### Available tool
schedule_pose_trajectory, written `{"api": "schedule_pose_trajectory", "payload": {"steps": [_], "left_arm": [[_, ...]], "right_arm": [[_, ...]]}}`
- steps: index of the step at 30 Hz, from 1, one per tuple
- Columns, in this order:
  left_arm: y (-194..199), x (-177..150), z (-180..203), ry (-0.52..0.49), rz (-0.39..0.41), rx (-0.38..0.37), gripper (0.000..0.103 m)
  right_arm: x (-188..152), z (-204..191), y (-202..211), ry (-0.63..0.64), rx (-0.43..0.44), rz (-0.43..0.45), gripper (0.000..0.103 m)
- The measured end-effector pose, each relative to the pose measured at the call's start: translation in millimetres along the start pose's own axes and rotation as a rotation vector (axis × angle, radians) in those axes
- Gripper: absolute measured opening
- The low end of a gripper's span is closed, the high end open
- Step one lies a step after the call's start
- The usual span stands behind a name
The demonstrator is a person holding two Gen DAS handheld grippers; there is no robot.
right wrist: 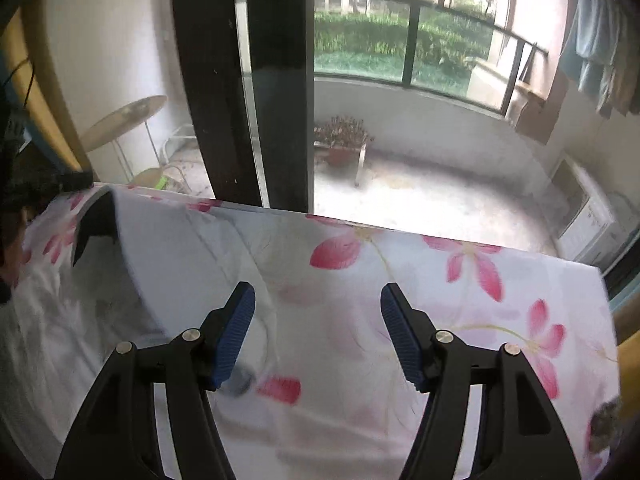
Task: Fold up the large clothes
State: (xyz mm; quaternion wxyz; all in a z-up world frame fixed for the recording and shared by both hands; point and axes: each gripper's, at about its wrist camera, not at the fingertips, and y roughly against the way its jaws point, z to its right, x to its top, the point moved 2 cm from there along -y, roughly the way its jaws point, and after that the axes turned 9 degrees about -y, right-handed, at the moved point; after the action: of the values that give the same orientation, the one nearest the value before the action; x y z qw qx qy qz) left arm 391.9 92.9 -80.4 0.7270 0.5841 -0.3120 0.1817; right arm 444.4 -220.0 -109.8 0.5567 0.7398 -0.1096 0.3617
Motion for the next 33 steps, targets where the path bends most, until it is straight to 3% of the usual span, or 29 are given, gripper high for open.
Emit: {"api": "schedule_pose_trajectory", "payload": {"steps": [7, 12, 16, 17, 20, 22, 23, 24, 25, 29, 31, 33], "left_arm": [[-20.3, -40.4, 6.5, -0.092, -0.131, -0.028, 0.052], [-15.3, -51.1, 11.5, -0.173, -0.129, -0.055, 0.064], [-11.7, -53.2, 10.5, -0.197, -0.128, -0.061, 0.066], [-10.2, -53.8, 9.3, -0.191, -0.126, -0.064, 0.066], [-10.6, -54.4, 9.7, -0.187, -0.116, -0.078, 0.066], [-12.7, -52.8, 14.3, -0.210, -0.120, -0.069, 0.062], [-12.6, -52.3, 15.7, -0.216, -0.119, -0.061, 0.042], [-12.0, -50.9, 16.2, -0.219, -0.115, -0.047, 0.030], [-10.8, -49.3, 17.1, -0.216, -0.105, -0.046, 0.026], [6.3, -42.5, 32.1, -0.294, -0.008, 0.044, 0.020], [16.2, -43.8, 49.1, -0.381, 0.054, 0.135, 0.019], [23.6, -51.4, 65.5, -0.448, 0.106, 0.195, 0.019]], "right_arm": [[-11.5, -19.1, -40.3, 0.014, 0.108, -0.172, 0.066], [-26.1, -25.8, -46.5, 0.059, 0.126, -0.199, 0.066], [-28.9, -27.7, -42.6, 0.063, 0.184, -0.238, 0.065], [-28.7, -28.8, -41.5, 0.079, 0.204, -0.248, 0.060], [-29.7, -35.0, -40.4, 0.116, 0.234, -0.262, 0.026], [-31.9, -37.2, -38.8, 0.121, 0.255, -0.260, 0.017], [-31.6, -38.6, -36.9, 0.137, 0.255, -0.244, 0.014], [-31.0, -39.6, -34.1, 0.153, 0.246, -0.224, 0.013], [-30.3, -41.2, -32.1, 0.166, 0.228, -0.203, 0.012], [-22.4, -56.6, -9.5, 0.352, 0.044, 0.017, 0.010], [-26.4, -69.5, 0.2, 0.450, -0.029, 0.119, 0.010], [-36.6, -78.8, 3.5, 0.524, -0.083, 0.172, 0.010]]}}
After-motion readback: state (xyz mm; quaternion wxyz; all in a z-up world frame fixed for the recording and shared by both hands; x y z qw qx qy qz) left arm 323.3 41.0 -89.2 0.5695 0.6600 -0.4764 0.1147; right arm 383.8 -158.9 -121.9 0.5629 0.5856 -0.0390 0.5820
